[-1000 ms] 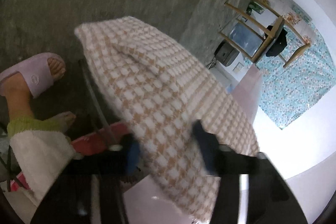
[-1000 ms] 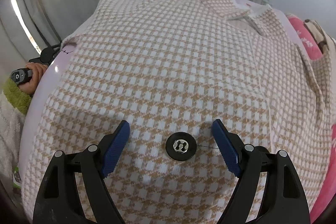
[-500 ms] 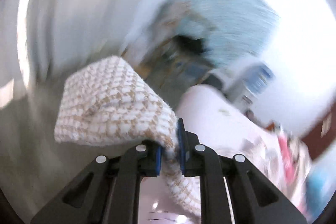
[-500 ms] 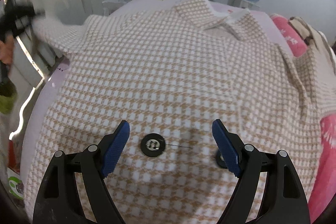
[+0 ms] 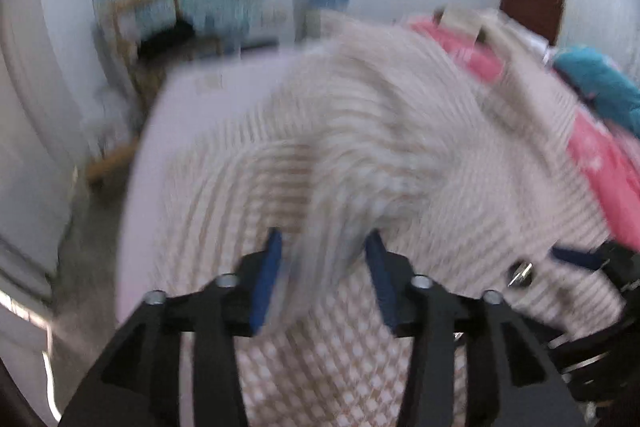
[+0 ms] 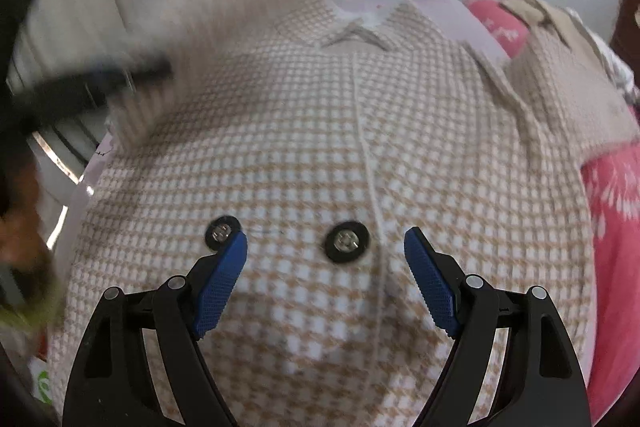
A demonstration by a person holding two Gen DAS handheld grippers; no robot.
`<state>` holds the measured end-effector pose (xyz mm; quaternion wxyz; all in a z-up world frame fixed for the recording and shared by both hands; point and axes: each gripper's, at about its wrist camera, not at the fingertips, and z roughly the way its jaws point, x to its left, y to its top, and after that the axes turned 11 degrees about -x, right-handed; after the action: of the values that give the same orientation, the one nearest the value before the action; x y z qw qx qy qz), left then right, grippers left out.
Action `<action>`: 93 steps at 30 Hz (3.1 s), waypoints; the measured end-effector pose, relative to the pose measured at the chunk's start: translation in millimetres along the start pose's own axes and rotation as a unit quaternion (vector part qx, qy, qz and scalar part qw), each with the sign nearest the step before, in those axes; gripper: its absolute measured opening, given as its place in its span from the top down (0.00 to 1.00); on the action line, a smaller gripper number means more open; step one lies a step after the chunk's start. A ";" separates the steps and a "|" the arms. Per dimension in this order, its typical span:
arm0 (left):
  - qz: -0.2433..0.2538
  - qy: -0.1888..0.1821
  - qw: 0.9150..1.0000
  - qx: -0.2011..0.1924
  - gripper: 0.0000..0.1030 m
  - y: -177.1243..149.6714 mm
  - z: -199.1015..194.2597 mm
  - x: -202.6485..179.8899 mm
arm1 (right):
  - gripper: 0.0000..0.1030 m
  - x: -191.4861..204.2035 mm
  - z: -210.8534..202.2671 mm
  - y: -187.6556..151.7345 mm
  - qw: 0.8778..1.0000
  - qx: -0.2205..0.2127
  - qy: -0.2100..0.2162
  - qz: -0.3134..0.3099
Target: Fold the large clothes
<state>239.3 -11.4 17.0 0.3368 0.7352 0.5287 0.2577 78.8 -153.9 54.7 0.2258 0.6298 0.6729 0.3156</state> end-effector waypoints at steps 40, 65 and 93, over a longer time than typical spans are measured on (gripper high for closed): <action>-0.193 0.085 0.978 0.000 0.52 -82.0 -23.3 106.3 | 0.41 -86.4 164.1 169.7 0.969 0.082 0.117 0.200; -0.184 0.098 0.978 -0.004 0.55 -89.1 -37.4 113.5 | 0.62 -38.2 6.9 36.8 0.982 0.138 0.120 0.042; -0.155 0.131 0.979 0.002 0.53 -88.6 -32.4 101.2 | 0.94 -58.1 -31.2 168.9 0.984 -0.089 0.145 0.059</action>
<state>193.1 111.1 -27.9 0.2994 0.6050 0.6762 0.2953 182.0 -214.5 190.8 0.1620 0.5933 0.6291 0.4753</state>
